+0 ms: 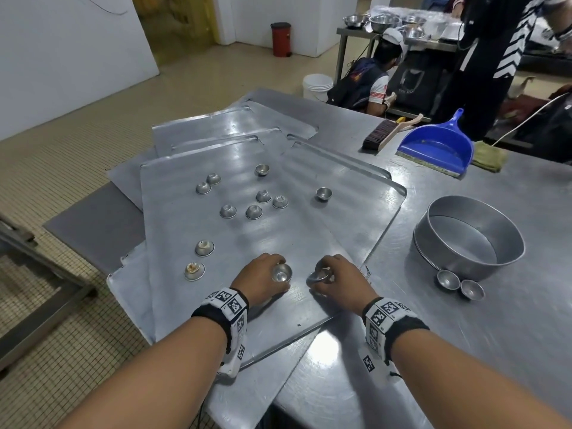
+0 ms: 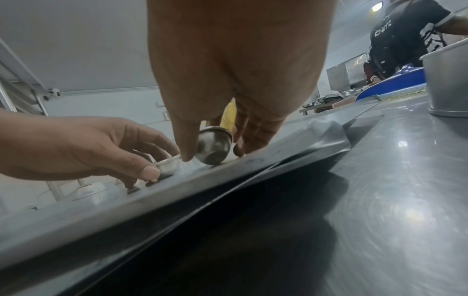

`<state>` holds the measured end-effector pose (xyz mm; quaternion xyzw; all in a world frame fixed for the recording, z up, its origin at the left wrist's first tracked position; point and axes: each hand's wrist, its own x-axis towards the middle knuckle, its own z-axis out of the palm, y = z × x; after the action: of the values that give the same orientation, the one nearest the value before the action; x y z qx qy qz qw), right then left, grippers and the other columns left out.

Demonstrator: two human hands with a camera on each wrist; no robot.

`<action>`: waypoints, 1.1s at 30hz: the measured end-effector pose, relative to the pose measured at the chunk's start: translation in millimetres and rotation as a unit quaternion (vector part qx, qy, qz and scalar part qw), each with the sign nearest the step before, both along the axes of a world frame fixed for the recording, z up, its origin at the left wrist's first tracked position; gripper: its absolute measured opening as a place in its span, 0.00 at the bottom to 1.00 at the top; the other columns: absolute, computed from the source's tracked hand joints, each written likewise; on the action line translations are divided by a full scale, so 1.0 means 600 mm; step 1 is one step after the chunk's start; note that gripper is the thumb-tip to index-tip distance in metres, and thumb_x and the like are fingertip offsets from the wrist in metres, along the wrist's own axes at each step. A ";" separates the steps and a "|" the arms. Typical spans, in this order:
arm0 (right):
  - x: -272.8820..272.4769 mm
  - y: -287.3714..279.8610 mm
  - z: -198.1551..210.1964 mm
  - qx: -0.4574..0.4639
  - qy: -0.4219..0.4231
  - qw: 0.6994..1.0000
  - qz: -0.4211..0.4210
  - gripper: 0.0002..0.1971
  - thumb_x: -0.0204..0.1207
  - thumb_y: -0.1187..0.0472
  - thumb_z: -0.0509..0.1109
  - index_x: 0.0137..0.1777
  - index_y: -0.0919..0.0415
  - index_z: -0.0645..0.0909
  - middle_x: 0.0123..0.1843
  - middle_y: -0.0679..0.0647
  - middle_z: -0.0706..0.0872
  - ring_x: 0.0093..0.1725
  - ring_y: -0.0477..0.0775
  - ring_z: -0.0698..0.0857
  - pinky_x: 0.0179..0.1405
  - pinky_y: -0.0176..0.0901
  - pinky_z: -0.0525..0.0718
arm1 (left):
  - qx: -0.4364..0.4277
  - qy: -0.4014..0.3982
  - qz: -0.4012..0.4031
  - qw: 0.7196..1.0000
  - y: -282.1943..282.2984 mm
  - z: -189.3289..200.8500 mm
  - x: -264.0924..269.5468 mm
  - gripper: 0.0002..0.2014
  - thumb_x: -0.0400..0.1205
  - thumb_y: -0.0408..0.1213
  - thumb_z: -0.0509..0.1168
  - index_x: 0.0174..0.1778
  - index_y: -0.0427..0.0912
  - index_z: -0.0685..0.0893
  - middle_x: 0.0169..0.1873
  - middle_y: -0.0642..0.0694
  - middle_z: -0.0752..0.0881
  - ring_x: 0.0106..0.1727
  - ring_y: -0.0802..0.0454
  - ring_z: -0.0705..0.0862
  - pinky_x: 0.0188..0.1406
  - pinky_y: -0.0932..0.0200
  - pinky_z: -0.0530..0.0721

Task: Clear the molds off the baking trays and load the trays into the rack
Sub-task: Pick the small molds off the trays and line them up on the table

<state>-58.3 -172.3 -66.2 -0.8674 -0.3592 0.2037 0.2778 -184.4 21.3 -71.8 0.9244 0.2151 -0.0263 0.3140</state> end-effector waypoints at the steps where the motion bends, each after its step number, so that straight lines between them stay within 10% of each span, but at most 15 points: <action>1: -0.001 -0.003 0.000 0.001 0.007 1.000 -0.002 0.20 0.73 0.49 0.79 0.62 0.49 0.81 0.60 0.46 0.79 0.55 0.50 0.82 0.52 0.38 0.77 | 0.000 -0.002 -0.001 1.000 0.000 -0.001 0.000 0.29 0.75 0.49 0.77 0.71 0.50 0.79 0.62 0.49 0.82 0.63 0.49 0.81 0.60 0.56 0.78; 11: -0.010 0.005 0.005 -0.048 -0.006 0.999 0.000 0.35 0.73 0.47 0.78 0.79 0.51 0.74 0.73 0.52 0.81 0.71 0.54 0.79 0.68 0.44 0.76 | -0.006 -0.006 -0.010 1.000 0.003 0.000 0.001 0.28 0.74 0.49 0.78 0.70 0.49 0.80 0.61 0.50 0.82 0.61 0.49 0.81 0.59 0.56 0.79; 33: 0.030 -0.195 0.063 0.021 -0.040 0.997 -0.060 0.27 0.69 0.48 0.83 0.68 0.50 0.83 0.59 0.51 0.83 0.58 0.54 0.83 0.52 0.42 0.74 | 0.018 -0.054 -0.075 0.996 -0.189 0.076 0.073 0.26 0.72 0.54 0.79 0.64 0.48 0.84 0.56 0.51 0.85 0.52 0.54 0.83 0.50 0.59 0.79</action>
<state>-40.1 -289.1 -28.2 -0.8886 -0.3219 0.1442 0.2934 -140.8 -92.1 -26.2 0.9433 0.1286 0.0043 0.3060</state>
